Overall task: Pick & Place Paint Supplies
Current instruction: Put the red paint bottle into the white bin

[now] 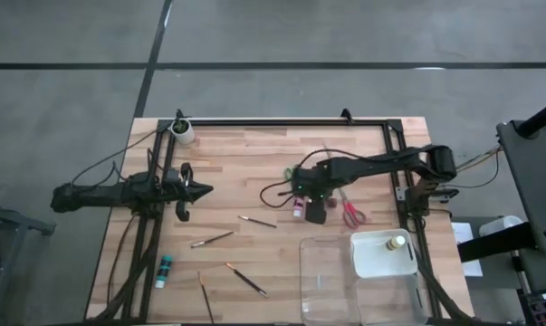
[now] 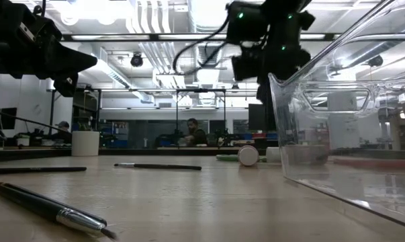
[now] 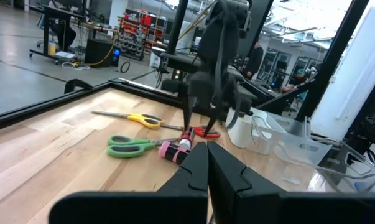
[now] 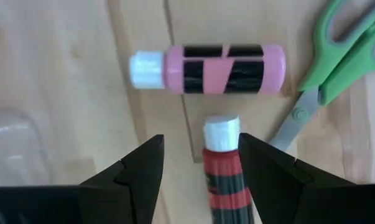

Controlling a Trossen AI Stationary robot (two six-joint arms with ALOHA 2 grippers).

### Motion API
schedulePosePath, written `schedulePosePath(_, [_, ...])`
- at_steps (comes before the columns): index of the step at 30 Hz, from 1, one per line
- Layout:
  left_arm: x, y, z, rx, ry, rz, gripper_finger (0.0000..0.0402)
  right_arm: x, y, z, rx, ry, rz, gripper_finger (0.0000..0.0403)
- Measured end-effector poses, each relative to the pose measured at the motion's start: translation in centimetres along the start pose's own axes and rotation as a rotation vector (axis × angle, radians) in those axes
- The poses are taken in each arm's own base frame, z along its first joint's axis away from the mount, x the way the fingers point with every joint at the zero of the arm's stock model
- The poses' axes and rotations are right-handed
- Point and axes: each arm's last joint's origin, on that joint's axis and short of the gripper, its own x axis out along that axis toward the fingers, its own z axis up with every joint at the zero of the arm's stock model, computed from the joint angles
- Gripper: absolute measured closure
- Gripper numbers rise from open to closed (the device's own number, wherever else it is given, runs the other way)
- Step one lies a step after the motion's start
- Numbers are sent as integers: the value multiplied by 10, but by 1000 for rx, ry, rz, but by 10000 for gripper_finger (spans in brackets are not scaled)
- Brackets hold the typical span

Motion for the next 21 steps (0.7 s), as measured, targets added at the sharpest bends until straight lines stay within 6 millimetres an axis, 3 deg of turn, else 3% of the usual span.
schedulePosePath(11, [0,0,0,0,0,0,401,14,4,36,33,213,-96,200])
schedulePosePath(21, [0,0,0,0,0,0,401,29,4,49,37,305,-114,200])
